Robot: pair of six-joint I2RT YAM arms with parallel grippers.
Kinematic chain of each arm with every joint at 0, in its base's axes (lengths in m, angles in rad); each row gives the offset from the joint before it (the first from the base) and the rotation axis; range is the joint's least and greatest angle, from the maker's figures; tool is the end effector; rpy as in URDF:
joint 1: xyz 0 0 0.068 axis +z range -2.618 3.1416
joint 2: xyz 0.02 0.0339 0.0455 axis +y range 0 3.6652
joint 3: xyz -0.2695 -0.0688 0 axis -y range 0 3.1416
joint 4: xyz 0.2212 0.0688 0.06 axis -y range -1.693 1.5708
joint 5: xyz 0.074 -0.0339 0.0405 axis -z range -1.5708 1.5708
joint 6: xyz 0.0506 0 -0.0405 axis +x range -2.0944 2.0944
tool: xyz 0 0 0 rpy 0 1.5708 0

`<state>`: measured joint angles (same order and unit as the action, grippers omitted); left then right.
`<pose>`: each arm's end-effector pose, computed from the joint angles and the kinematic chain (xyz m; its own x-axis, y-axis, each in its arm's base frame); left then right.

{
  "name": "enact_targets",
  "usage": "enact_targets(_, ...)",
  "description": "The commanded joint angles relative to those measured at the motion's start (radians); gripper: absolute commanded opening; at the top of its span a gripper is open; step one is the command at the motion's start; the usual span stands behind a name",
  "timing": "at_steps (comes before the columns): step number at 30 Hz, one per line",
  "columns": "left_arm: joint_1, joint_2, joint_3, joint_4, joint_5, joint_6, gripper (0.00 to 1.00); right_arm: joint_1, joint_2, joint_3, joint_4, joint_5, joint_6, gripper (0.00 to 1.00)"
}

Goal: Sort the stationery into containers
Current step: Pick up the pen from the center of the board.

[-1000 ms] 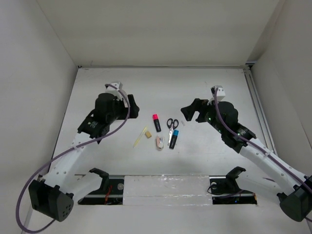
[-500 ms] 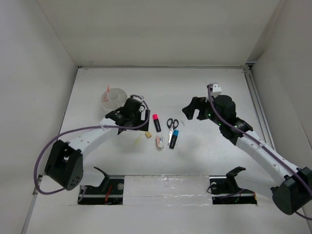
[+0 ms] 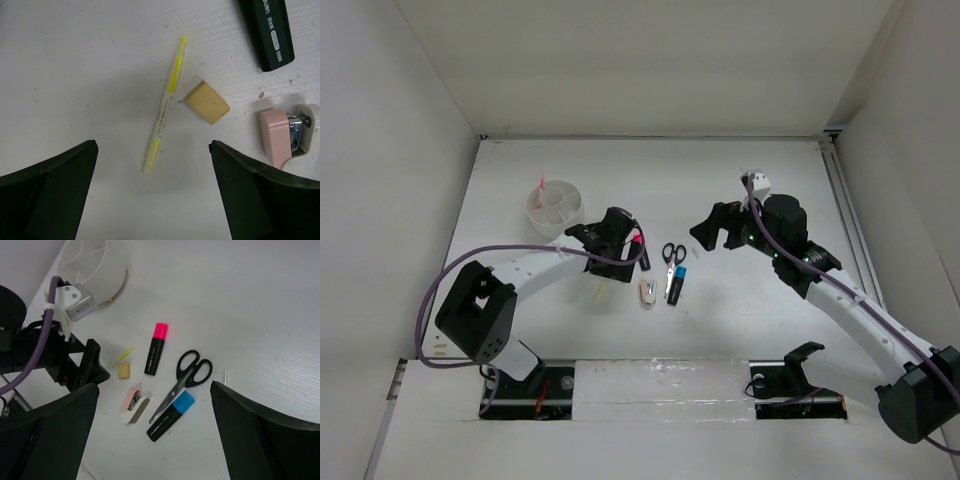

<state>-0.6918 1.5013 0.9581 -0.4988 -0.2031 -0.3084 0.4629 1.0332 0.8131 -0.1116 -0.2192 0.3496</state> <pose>0.2252 -0.1733 0.2127 -0.7994 0.2762 -0.5336 0.3188 0.9477 0.0128 0.1988 0.1115 0.3151 -0.4861 0.1311 -0.8640 -0.4825 0.7841 0.3904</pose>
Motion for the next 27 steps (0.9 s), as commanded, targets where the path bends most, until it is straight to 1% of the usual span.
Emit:
enact_targets(1, 0.018, 0.054, 0.060, -0.056, -0.015, 0.012, 0.92, -0.009, -0.019, 0.026, 0.052, -0.068, -0.017, 1.00)
enact_targets(4, 0.028, 0.100, 0.079, -0.076, 0.010, 0.012, 0.92, -0.009, -0.031, 0.017, 0.052, -0.068, -0.017, 1.00)
enact_targets(8, 0.028, 0.109, 0.079, -0.076, 0.010, 0.012, 0.92, -0.009, -0.041, 0.008, 0.061, -0.078, -0.017, 1.00)
enact_targets(9, 0.028, 0.109, 0.079, -0.076, 0.010, 0.012, 0.89, -0.009, -0.041, 0.008, 0.070, -0.078, -0.017, 1.00)
enact_targets(11, 0.028, 0.122, 0.079, -0.076, 0.019, 0.022, 0.87, -0.009, -0.041, 0.008, 0.070, -0.104, -0.017, 1.00)
enact_targets(12, 0.028, 0.122, 0.079, -0.076, 0.019, 0.022, 0.84, -0.009, -0.041, 0.008, 0.070, -0.105, -0.017, 1.00)
enact_targets(13, 0.028, 0.122, 0.079, -0.076, 0.028, 0.022, 0.82, -0.009, -0.041, 0.008, 0.070, -0.105, -0.017, 1.00)
enact_targets(14, 0.028, 0.132, 0.079, -0.076, 0.028, 0.022, 0.82, -0.009, -0.041, 0.008, 0.070, -0.115, -0.017, 1.00)
enact_targets(19, 0.028, 0.171, 0.079, -0.076, 0.028, 0.022, 0.75, -0.009, -0.041, 0.008, 0.070, -0.115, -0.017, 1.00)
enact_targets(24, 0.028, 0.215, 0.070, -0.058, 0.028, 0.022, 0.73, -0.009, -0.041, 0.008, 0.079, -0.115, -0.017, 1.00)
enact_targets(26, 0.028, 0.226, 0.070, -0.058, 0.039, 0.022, 0.61, -0.009, -0.041, 0.008, 0.079, -0.115, -0.017, 1.00)
enact_targets(27, 0.028, 0.226, 0.070, -0.047, 0.039, 0.022, 0.57, -0.009, -0.041, 0.008, 0.079, -0.115, -0.017, 1.00)
